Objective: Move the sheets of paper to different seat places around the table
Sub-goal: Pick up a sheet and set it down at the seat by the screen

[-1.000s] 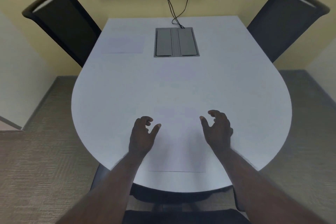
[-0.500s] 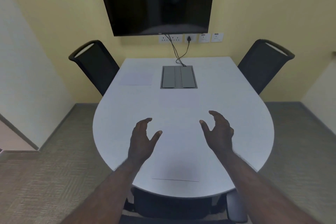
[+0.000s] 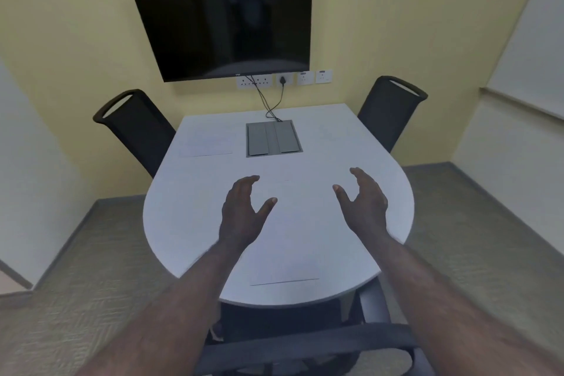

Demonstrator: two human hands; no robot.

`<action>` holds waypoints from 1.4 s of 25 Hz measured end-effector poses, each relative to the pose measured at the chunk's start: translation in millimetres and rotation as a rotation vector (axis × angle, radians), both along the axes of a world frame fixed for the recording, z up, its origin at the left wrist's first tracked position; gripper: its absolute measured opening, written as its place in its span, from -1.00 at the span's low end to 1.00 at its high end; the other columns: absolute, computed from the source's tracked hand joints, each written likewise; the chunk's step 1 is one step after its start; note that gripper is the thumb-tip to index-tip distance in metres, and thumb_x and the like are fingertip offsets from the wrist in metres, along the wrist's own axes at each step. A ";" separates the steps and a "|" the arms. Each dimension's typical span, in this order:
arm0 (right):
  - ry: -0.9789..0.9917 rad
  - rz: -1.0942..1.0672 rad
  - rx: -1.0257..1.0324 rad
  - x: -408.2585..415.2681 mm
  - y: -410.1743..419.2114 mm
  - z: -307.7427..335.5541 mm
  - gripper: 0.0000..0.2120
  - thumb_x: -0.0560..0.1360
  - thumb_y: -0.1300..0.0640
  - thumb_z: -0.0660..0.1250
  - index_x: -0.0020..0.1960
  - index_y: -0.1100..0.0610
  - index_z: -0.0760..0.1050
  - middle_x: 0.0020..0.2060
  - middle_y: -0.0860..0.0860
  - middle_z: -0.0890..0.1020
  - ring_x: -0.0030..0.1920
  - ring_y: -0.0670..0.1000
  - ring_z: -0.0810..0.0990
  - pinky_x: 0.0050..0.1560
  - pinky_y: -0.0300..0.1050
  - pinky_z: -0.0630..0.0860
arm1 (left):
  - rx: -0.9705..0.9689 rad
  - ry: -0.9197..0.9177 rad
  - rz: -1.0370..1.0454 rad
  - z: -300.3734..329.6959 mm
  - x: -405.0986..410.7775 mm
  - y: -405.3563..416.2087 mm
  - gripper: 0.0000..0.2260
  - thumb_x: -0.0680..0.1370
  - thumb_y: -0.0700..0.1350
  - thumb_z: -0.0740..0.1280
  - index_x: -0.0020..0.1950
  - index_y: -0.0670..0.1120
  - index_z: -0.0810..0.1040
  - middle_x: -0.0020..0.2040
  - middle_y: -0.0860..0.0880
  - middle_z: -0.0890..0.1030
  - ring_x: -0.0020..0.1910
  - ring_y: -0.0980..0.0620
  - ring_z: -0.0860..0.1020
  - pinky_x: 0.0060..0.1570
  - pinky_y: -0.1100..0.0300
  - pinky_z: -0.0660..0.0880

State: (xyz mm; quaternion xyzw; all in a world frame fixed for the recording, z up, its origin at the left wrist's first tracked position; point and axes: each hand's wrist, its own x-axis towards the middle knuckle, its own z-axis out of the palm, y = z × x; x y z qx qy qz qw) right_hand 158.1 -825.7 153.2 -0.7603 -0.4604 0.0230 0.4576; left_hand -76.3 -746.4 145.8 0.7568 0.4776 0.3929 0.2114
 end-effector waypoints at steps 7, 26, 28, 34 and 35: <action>-0.023 -0.096 0.023 46.7 -44.8 32.2 -0.52 0.53 -0.06 0.33 0.40 0.05 0.38 0.40 -0.04 0.46 0.43 0.01 0.38 0.43 0.09 0.21 | 0.053 -0.014 -0.099 28.2 61.0 -14.9 -0.50 0.51 0.11 0.38 0.39 -0.01 0.38 0.37 0.04 0.44 0.36 -0.01 0.39 0.33 -0.10 0.36; 0.019 -0.153 -0.012 337.4 -127.6 28.1 -0.44 0.51 -0.09 0.35 0.45 0.04 0.33 0.44 0.00 0.41 0.43 0.04 0.38 0.42 0.22 0.30 | 0.005 -0.013 -0.164 19.7 373.6 -75.3 -0.49 0.51 0.13 0.37 0.41 0.02 0.36 0.41 0.04 0.42 0.38 0.00 0.39 0.33 -0.05 0.32; 0.025 -0.159 -0.011 360.4 -132.1 26.5 -0.43 0.51 -0.08 0.36 0.46 0.04 0.33 0.45 0.00 0.41 0.44 0.03 0.37 0.43 0.20 0.30 | 0.002 -0.005 -0.177 18.9 402.5 -76.4 -0.49 0.51 0.14 0.37 0.41 0.03 0.35 0.41 0.05 0.41 0.38 0.02 0.39 0.32 -0.02 0.29; 0.024 -0.191 -0.027 428.9 -129.3 12.2 -0.44 0.50 -0.08 0.37 0.44 0.04 0.35 0.45 -0.02 0.41 0.44 0.02 0.38 0.44 0.16 0.29 | -0.013 0.008 -0.237 10.4 483.3 -64.1 -0.47 0.51 0.15 0.36 0.43 0.02 0.34 0.43 0.06 0.40 0.38 0.03 0.38 0.32 0.01 0.27; 0.024 -0.195 -0.036 440.9 -125.8 8.8 -0.44 0.50 -0.08 0.37 0.44 0.04 0.34 0.45 -0.02 0.41 0.45 0.02 0.37 0.44 0.16 0.30 | -0.016 0.005 -0.246 8.5 495.3 -58.9 -0.46 0.51 0.15 0.36 0.43 0.01 0.34 0.42 0.05 0.40 0.38 0.03 0.38 0.32 0.01 0.27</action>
